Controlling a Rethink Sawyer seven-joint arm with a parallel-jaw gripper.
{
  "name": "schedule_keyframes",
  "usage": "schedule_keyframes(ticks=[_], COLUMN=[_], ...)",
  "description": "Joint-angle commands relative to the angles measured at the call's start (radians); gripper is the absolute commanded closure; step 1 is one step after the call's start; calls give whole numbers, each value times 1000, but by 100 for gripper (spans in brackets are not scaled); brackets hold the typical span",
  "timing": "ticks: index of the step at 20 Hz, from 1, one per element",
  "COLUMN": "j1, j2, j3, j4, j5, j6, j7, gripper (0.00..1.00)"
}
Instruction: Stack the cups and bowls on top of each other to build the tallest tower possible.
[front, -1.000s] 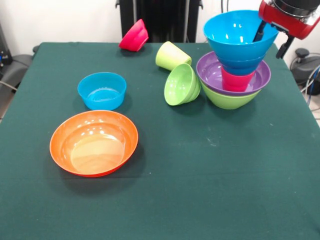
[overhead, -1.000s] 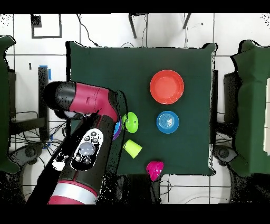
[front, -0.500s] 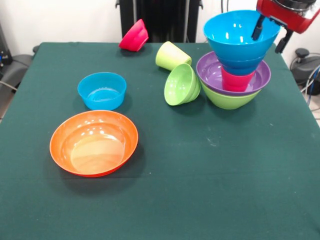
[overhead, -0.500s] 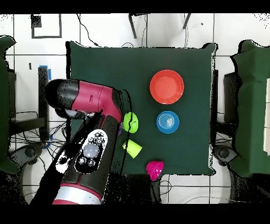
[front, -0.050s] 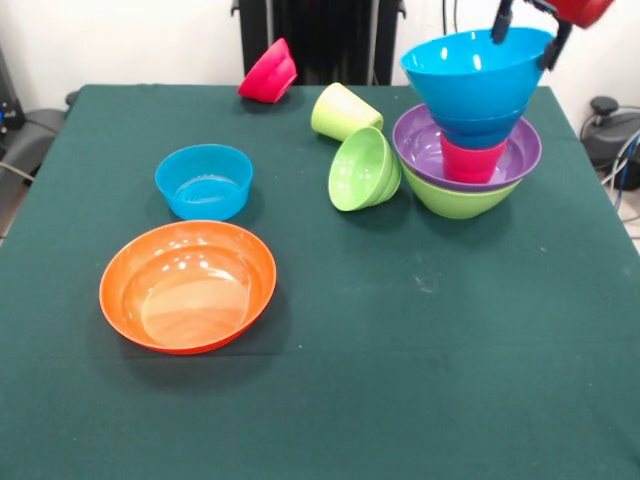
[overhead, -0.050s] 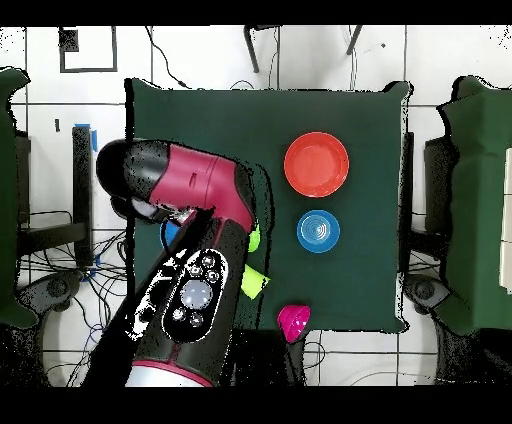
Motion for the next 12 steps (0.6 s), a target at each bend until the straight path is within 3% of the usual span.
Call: schedule_keyframes(ticks=[1, 12], j1=[-53, -95], j2=[-26, -46], j3=[96, 147], j4=[-34, 16], j5=[-51, -36], j6=[94, 7], j7=[35, -2], gripper=[0, 0])
